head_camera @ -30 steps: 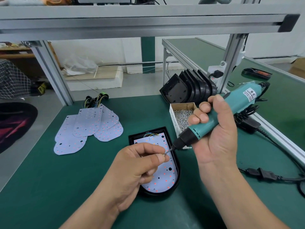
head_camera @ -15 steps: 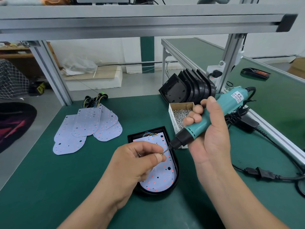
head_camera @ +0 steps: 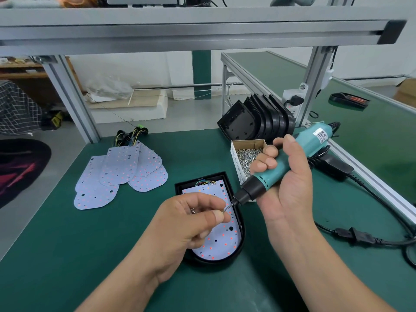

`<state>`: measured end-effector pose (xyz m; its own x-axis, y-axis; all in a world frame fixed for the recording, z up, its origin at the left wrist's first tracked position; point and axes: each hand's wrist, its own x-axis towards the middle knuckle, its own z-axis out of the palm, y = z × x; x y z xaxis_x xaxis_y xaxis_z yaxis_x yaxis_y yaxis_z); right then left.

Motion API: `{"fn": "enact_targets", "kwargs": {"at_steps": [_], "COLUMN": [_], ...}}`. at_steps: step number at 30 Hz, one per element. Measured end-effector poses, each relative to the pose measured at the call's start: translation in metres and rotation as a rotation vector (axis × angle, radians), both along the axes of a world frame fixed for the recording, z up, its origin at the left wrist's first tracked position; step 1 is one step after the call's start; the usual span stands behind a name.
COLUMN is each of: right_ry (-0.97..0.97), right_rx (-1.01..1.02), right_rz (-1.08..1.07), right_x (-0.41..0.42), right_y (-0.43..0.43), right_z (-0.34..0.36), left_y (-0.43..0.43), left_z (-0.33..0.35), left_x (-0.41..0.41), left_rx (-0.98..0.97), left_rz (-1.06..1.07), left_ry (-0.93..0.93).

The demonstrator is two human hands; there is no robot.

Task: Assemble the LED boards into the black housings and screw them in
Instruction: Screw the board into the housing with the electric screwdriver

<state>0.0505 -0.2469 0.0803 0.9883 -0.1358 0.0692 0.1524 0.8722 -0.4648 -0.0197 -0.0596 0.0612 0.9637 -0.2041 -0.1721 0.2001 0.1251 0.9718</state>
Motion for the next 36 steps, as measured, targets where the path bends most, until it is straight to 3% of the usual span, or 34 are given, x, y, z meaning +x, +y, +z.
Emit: {"fn": "enact_targets", "kwargs": {"at_steps": [17, 19, 23, 28, 36], "right_ry": [0.005, 0.005, 0.005, -0.015, 0.011], "right_rx": [0.028, 0.024, -0.013, -0.103, -0.148], "right_rz": [-0.023, -0.024, -0.003, 0.039, 0.072], "right_x": [0.002, 0.001, 0.000, 0.001, 0.004], "right_y": [-0.003, -0.003, 0.001, 0.006, 0.008], "right_z": [0.001, 0.000, -0.002, -0.008, -0.016], "left_y": [0.007, 0.015, 0.040, 0.048, 0.046], "left_z": [-0.004, -0.006, -0.016, -0.029, -0.035], "left_x": [0.007, 0.015, 0.035, 0.042, 0.046], "left_rx": [-0.021, 0.065, 0.468, 0.556, 0.689], "left_rz": [0.049, 0.178, 0.421, 0.326, 0.474], "left_ry": [-0.006, -0.041, -0.173, -0.081, -0.132]}}
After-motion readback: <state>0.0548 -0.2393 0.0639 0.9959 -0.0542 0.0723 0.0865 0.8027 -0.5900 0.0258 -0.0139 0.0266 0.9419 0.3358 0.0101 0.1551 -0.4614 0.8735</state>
